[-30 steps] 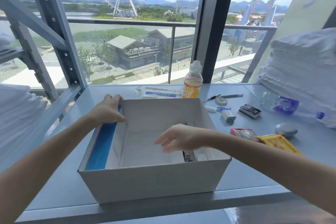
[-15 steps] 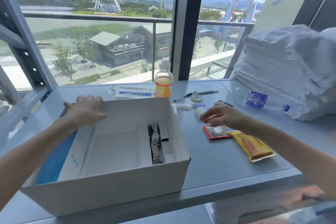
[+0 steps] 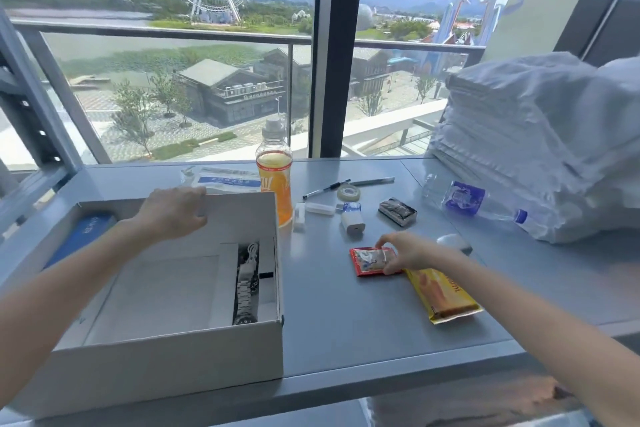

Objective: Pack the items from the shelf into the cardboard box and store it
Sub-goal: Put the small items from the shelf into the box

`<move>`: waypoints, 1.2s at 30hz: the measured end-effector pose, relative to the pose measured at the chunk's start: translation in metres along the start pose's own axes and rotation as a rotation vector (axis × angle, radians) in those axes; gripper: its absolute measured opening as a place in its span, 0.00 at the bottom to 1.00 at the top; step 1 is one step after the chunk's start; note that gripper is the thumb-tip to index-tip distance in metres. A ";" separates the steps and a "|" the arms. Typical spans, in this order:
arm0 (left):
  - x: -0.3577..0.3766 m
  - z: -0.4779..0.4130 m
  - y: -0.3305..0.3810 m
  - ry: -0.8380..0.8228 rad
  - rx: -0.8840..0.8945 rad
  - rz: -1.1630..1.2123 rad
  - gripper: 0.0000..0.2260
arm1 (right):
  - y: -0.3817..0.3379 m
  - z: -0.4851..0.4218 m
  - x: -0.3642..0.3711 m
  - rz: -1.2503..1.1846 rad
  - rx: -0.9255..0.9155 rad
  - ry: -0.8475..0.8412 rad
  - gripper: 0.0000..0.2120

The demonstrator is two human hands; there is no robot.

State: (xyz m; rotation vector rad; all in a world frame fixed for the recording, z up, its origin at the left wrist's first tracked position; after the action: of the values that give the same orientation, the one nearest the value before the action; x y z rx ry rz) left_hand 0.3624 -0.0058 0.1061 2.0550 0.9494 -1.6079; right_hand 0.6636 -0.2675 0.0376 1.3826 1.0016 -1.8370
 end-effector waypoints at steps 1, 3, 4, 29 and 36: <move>0.001 0.001 0.000 0.004 0.004 -0.006 0.13 | 0.001 -0.004 0.003 0.009 -0.016 -0.007 0.30; 0.002 0.001 -0.001 0.009 0.015 -0.016 0.14 | 0.001 -0.012 0.007 0.037 -0.069 -0.004 0.33; 0.003 0.002 -0.002 0.006 0.014 -0.019 0.15 | 0.001 -0.017 0.009 0.052 -0.099 0.007 0.33; 0.007 0.020 -0.079 0.073 0.103 0.126 0.05 | -0.259 -0.015 -0.079 -0.097 -0.639 0.280 0.11; 0.017 0.016 -0.085 0.133 0.146 0.156 0.06 | -0.272 -0.033 -0.039 0.138 -0.441 0.141 0.15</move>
State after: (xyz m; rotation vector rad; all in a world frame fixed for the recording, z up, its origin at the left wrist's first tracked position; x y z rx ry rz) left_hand 0.2943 0.0489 0.0954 2.2974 0.7118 -1.5141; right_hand 0.4643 -0.0970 0.1246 1.2806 1.2591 -1.3299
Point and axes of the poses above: each hand's wrist, its own z-axis away from the middle knuckle, its own x-axis out of the palm, y = z × x, the point moved 2 cm from there along -z, towards the middle knuckle, and after that the axes turned 10 degrees about y, right-handed, at the moved point
